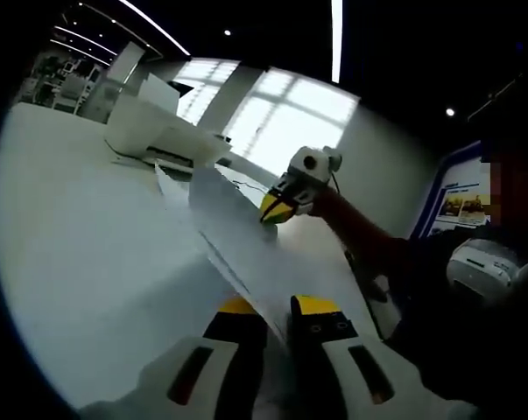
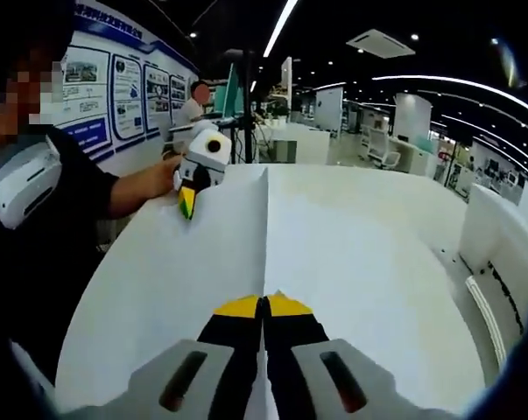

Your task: Organize the stack of printing papers by aligning and flattening the scattered papers on the table

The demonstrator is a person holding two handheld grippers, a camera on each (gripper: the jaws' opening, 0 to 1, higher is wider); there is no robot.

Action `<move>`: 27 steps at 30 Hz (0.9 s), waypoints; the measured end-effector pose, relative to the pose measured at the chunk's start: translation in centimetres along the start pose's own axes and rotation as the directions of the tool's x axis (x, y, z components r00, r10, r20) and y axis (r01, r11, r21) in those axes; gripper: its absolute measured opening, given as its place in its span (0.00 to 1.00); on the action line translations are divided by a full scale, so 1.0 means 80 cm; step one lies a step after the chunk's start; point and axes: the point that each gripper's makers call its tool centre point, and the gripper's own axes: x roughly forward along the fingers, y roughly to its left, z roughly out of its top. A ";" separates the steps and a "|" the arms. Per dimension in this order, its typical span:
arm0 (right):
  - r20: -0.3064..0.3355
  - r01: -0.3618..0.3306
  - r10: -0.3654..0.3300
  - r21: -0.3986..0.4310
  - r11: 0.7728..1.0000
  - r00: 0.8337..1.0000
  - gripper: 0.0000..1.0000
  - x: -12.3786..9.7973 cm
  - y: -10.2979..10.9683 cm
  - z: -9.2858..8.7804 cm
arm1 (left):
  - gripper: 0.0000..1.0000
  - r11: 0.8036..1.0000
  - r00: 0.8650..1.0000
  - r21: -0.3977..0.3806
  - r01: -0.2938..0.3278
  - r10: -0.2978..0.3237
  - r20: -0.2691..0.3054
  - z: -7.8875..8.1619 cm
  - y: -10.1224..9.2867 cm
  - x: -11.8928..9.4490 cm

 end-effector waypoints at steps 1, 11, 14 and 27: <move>-0.004 0.001 -0.001 -0.006 1.000 1.000 0.00 0.000 -0.001 0.001 | 0.16 1.000 1.000 0.000 0.001 -0.001 0.000 0.000 0.000 0.000; -0.030 -0.028 0.024 -0.113 0.993 0.999 0.00 -0.017 -0.007 0.008 | 0.17 1.000 1.000 0.002 0.007 -0.007 0.000 -0.001 -0.003 0.001; -0.036 -0.045 0.041 -0.116 0.992 0.999 0.00 -0.016 -0.005 0.008 | 0.17 1.000 1.000 0.001 0.010 -0.010 0.000 -0.001 -0.003 0.001; -0.032 -0.061 0.060 -0.056 0.997 0.998 0.00 0.010 -0.010 0.016 | 0.18 1.000 1.000 0.005 0.016 -0.016 -0.002 -0.001 -0.005 0.001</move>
